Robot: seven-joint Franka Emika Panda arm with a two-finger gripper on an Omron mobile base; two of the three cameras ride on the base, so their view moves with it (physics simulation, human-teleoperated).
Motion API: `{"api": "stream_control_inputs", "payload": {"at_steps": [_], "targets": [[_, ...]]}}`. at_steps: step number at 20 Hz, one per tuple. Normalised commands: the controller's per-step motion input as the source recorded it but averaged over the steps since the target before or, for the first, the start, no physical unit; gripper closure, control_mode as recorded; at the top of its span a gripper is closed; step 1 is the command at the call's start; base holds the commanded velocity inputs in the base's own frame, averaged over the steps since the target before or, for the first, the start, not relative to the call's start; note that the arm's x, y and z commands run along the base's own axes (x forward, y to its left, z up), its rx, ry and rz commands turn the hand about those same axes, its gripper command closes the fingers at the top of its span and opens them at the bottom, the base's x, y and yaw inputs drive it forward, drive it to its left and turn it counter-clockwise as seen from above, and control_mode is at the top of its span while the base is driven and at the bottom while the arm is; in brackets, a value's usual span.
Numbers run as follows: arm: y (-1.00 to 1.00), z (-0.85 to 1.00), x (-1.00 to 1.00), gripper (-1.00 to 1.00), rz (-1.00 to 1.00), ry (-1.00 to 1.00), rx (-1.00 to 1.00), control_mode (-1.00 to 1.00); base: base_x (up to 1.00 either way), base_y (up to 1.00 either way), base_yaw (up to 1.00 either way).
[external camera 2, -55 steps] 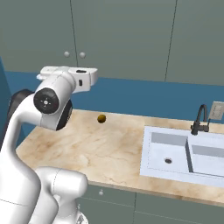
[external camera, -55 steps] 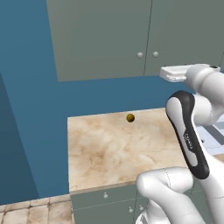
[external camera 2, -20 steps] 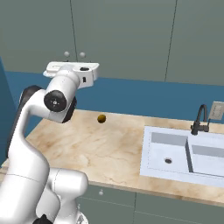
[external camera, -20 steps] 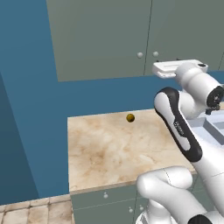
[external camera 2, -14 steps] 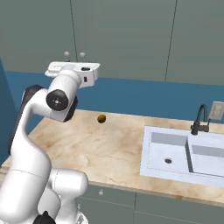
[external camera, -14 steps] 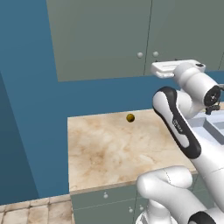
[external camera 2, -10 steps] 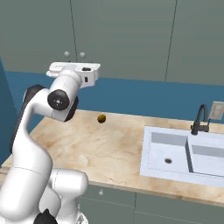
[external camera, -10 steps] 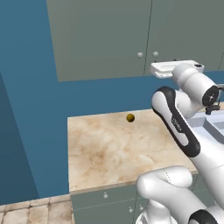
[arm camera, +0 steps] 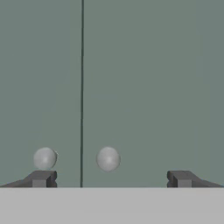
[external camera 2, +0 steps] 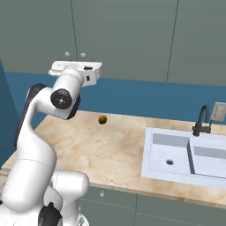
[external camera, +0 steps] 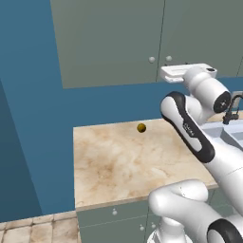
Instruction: Pick the soap dispenser and bar soap from the cabinet and place them on the counter.
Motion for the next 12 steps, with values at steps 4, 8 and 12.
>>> {"api": "stream_control_inputs", "payload": {"at_steps": [4, 8, 12], "targets": [[0.09, 0.00, 0.18, -1.00, 0.00, -0.03, 0.00, -1.00, 0.00, 0.00, 0.00], [0.07, 0.00, 0.18, -1.00, 0.00, -0.03, 0.00, -1.00, 0.00, 0.00, 0.00], [0.00, 0.00, 0.16, -1.00, 0.00, -0.04, 0.00, -1.00, 0.00, 0.00, 0.00]]}}
